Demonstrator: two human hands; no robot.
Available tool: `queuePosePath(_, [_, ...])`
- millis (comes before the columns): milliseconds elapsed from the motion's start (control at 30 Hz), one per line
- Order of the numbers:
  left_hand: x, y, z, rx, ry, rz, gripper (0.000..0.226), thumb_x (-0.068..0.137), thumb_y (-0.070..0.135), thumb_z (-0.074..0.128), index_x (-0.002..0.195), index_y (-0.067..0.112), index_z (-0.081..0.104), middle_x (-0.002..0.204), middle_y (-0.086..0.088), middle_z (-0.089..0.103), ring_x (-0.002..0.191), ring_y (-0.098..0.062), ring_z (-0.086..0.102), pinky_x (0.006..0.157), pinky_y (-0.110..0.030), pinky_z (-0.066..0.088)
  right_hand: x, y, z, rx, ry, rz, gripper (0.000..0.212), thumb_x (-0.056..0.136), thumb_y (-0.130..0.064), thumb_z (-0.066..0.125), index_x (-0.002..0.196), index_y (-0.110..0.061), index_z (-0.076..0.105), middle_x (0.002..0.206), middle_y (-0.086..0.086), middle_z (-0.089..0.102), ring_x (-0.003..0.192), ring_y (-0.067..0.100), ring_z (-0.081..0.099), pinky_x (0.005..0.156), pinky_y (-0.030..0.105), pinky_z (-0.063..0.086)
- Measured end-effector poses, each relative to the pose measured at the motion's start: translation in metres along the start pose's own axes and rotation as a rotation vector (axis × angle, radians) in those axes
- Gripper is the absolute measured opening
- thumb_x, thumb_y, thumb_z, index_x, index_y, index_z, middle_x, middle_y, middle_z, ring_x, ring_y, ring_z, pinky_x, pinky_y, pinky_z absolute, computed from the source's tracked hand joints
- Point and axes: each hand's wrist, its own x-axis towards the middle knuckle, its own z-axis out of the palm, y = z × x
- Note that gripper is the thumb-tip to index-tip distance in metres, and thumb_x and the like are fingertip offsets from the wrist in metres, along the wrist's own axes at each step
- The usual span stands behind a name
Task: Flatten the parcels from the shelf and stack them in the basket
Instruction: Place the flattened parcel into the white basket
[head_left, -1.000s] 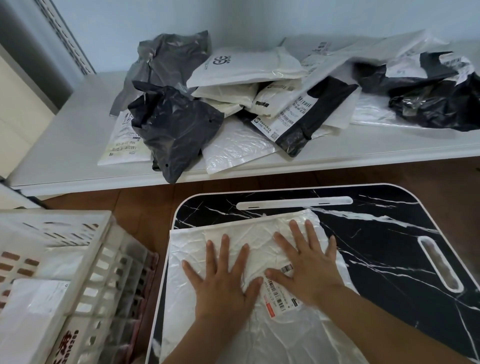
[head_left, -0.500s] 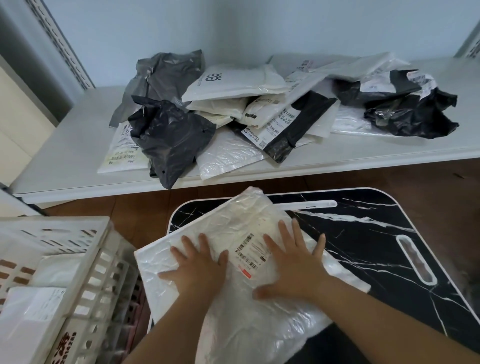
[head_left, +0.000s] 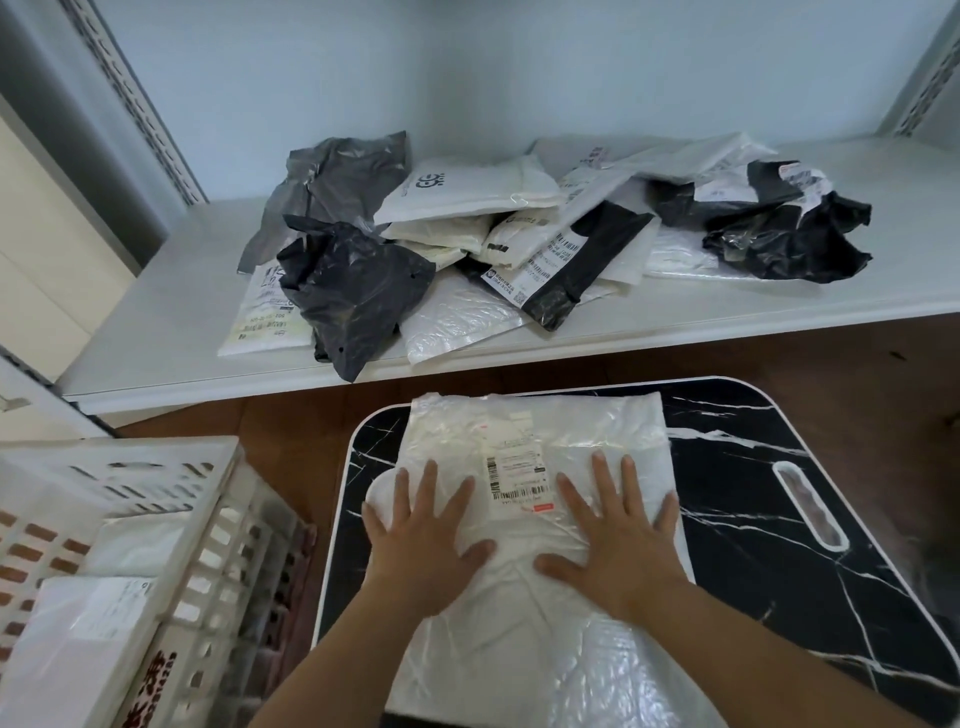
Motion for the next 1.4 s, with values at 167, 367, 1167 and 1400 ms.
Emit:
queuePosePath(167, [0.007, 0.013, 0.02, -0.016, 0.022, 0.118, 0.08, 0.061, 0.087, -0.012, 0.13, 0.055, -0.037, 0.144, 0.007, -0.049, 0.133, -0.03, -0.043, 0.105, -0.07, -0.016, 0.008, 0.003, 0.017, -0.012, 0.132, -0.052, 0.091, 0.071, -0.095, 0.016, 0.146, -0.051, -0.01, 0.156, 0.011, -0.028, 0.141, 0.038, -0.028, 0.103, 0.076, -0.002])
queuePosePath(367, [0.015, 0.023, 0.047, -0.011, 0.147, 0.128, 0.073, 0.086, 0.081, 0.02, 0.149, 0.046, 0.015, 0.161, -0.001, 0.012, 0.145, -0.039, 0.012, 0.102, -0.069, 0.011, 0.015, 0.007, 0.038, 0.01, 0.19, -0.044, 0.087, 0.077, -0.09, 0.029, 0.146, -0.038, 0.035, 0.157, 0.015, 0.026, 0.144, 0.044, 0.018, 0.099, 0.074, 0.016])
queuePosePath(1167, [-0.005, 0.028, 0.038, -0.044, -0.108, -0.023, 0.074, 0.073, 0.08, -0.008, 0.131, 0.047, -0.04, 0.145, 0.007, -0.047, 0.136, -0.034, -0.037, 0.105, -0.074, -0.009, -0.025, -0.014, 0.061, -0.029, 0.174, -0.253, 0.087, 0.077, -0.088, 0.028, 0.141, -0.032, 0.047, 0.153, 0.014, 0.036, 0.139, 0.041, 0.032, 0.093, 0.08, 0.017])
queuePosePath(1400, [0.016, 0.03, 0.013, -0.053, 0.236, 0.046, 0.051, 0.096, 0.055, 0.022, 0.128, 0.025, 0.048, 0.123, 0.001, 0.048, 0.116, -0.022, 0.043, 0.103, -0.038, 0.034, 0.025, -0.012, 0.011, 0.037, 0.381, -0.181, 0.064, 0.087, -0.066, 0.031, 0.12, -0.022, 0.063, 0.104, 0.005, 0.061, 0.097, 0.027, 0.056, 0.091, 0.045, 0.045])
